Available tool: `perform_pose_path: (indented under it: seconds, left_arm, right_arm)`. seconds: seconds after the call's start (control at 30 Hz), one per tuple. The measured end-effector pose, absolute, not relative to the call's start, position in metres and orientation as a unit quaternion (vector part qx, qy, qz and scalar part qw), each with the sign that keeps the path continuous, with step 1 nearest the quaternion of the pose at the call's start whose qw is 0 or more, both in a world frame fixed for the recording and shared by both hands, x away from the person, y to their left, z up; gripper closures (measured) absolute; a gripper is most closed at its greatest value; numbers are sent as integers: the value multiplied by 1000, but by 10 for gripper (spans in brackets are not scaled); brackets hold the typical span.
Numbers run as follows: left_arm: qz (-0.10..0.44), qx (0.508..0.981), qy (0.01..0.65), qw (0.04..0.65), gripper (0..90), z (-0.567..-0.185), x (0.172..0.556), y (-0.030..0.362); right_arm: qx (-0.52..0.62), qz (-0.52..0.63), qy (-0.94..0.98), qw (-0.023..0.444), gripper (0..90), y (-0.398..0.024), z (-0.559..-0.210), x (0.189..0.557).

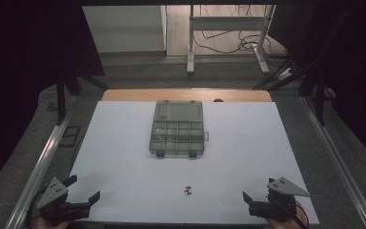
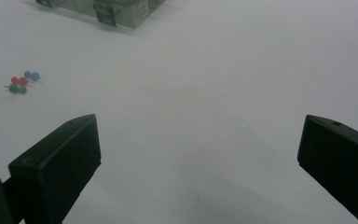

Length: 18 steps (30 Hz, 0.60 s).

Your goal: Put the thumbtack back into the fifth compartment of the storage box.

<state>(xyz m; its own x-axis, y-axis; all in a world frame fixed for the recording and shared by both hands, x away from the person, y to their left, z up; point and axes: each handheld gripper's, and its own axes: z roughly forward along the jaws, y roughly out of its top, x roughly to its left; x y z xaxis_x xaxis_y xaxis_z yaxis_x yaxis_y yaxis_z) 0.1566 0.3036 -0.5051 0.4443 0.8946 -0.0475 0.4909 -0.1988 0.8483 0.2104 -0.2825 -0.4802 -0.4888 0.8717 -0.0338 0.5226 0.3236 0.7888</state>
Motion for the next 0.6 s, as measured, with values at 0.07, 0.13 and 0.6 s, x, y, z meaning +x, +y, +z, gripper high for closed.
perform_pose_path:
  seconds: [0.07,0.13,0.6]
  left_arm:
    - [238,739,468,422,0,-505,157,303]
    - [236,740,467,422,0,-505,157,303]
    - [237,743,462,422,3,-505,157,302]
  right_arm:
    - [445,368,782,235,0,-281,-480,211]
    - [443,366,784,235,0,-281,-480,210]
    - [426,352,803,223,0,-276,-482,212]
